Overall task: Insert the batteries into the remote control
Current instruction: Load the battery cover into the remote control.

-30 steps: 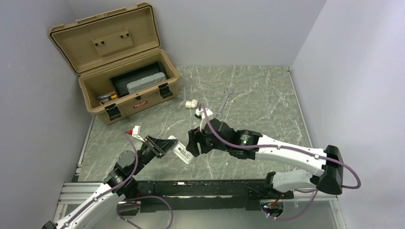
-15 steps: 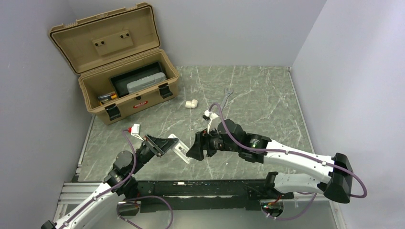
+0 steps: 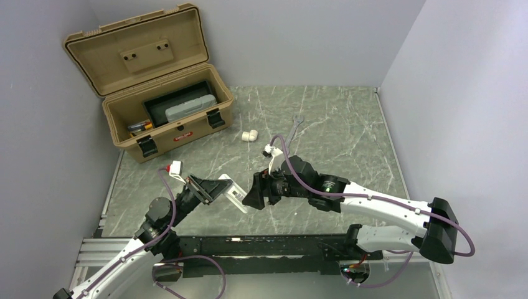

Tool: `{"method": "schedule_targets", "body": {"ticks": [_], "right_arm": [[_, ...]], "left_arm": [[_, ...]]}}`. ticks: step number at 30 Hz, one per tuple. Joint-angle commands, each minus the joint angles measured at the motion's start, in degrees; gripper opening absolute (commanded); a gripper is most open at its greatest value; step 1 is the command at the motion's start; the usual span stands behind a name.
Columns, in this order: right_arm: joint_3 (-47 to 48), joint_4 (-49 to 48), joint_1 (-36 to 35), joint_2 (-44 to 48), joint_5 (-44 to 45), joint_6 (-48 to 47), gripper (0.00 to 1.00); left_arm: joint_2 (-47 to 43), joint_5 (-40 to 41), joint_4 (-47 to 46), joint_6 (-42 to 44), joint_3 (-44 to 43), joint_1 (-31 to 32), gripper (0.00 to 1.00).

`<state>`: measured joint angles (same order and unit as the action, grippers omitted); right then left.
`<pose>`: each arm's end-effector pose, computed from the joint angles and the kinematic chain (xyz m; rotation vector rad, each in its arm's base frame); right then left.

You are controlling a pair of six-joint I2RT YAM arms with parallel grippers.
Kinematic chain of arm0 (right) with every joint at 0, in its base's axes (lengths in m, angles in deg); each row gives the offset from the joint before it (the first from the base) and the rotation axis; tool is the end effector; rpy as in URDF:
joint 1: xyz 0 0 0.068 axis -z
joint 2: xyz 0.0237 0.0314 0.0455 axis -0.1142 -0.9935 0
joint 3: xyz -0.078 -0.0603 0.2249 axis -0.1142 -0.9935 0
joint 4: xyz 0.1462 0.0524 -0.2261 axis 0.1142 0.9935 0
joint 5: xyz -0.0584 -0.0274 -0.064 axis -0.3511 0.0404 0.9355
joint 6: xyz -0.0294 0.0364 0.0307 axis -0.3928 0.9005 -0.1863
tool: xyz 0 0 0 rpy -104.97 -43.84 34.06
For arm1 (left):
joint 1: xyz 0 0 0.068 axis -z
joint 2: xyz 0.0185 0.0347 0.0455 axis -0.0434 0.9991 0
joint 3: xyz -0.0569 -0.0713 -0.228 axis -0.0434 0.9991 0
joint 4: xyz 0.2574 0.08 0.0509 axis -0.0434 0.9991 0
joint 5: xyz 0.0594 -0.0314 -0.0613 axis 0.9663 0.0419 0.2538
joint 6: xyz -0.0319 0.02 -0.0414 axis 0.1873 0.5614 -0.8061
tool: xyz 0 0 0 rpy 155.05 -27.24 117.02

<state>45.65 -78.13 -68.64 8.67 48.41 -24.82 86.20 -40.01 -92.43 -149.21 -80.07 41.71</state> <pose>0.1258 0.2514 0.2558 -0.5893 2.2031 1.1989 0.1238 -0.1067 0.2025 -0.3638 1.5694 -1.6705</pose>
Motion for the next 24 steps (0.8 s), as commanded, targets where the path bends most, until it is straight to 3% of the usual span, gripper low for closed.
{"method": "schedule_targets", "body": {"ticks": [1,15,24], "right_arm": [[-0.44,-3.26,0.37,0.41,-1.25,0.59,0.69],[-0.6,-4.44,0.67,-0.26,-2.41,0.91,0.49],[-0.31,-4.42,0.71,-0.9,-2.36,0.67,0.42]], "left_arm": [[0.07,-1.17,-5.17,-1.3,-1.51,0.21,0.0],[-1.48,-0.53,-3.25,-0.87,-1.9,0.21,0.0],[-1.1,-0.66,-3.7,-1.16,-2.03,0.21,0.0]]}}
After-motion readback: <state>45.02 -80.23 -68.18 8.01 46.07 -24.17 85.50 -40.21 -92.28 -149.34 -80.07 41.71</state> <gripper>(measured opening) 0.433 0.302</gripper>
